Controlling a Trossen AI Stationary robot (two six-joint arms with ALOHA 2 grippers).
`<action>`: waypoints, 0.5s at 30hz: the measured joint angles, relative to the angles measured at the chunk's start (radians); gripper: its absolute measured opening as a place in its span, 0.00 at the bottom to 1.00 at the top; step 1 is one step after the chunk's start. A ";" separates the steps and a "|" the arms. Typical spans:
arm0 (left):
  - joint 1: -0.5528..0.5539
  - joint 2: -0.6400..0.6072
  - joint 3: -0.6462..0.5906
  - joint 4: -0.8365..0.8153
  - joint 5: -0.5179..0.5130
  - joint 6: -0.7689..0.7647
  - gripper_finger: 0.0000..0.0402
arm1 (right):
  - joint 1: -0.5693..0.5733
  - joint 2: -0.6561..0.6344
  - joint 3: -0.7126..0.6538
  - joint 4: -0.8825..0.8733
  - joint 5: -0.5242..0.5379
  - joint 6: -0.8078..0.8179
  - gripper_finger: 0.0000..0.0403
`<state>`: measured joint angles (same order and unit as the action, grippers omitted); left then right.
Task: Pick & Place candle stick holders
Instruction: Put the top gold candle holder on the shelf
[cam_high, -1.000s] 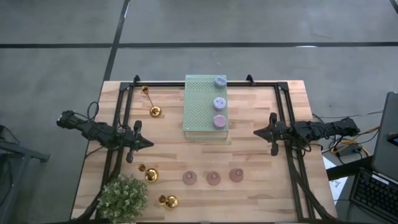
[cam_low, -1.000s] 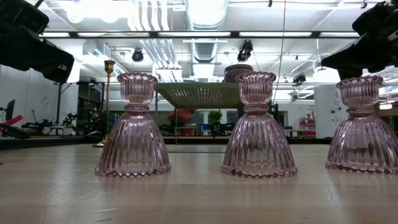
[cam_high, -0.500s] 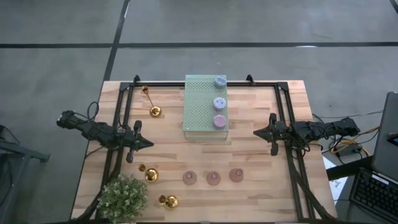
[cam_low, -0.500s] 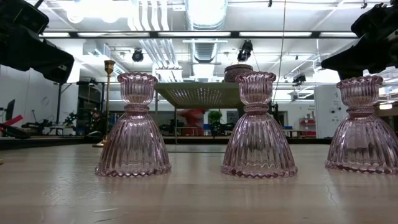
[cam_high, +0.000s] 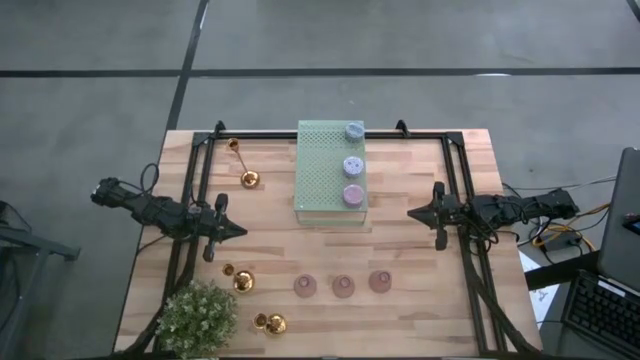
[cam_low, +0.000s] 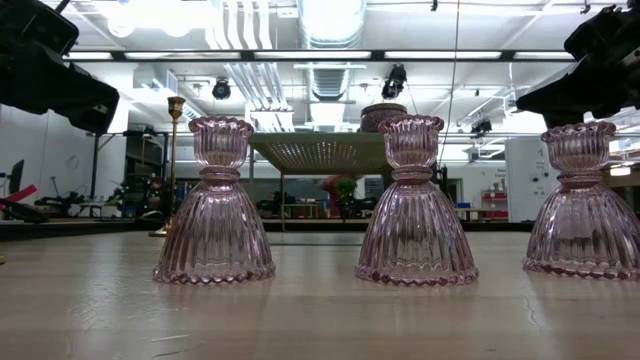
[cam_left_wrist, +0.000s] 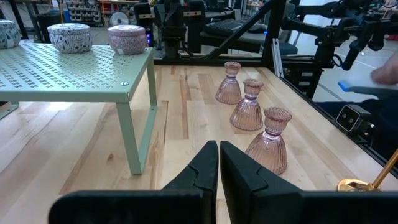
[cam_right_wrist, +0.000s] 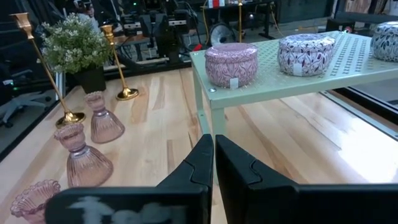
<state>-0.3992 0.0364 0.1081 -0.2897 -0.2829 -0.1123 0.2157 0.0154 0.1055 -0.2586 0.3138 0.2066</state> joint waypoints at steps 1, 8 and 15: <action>0.000 0.000 0.000 0.000 0.000 0.000 0.05 | 0.000 0.000 0.000 0.000 0.000 0.000 0.03; 0.000 0.000 0.000 0.000 0.000 0.000 0.05 | 0.000 0.000 0.000 0.000 0.000 0.000 0.03; 0.000 0.000 0.003 -0.027 0.000 -0.022 0.05 | 0.000 0.000 0.000 0.000 0.001 0.000 0.03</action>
<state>-0.3991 0.0364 0.1108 -0.3163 -0.2825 -0.1346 0.2157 0.0154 0.1055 -0.2584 0.3145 0.2062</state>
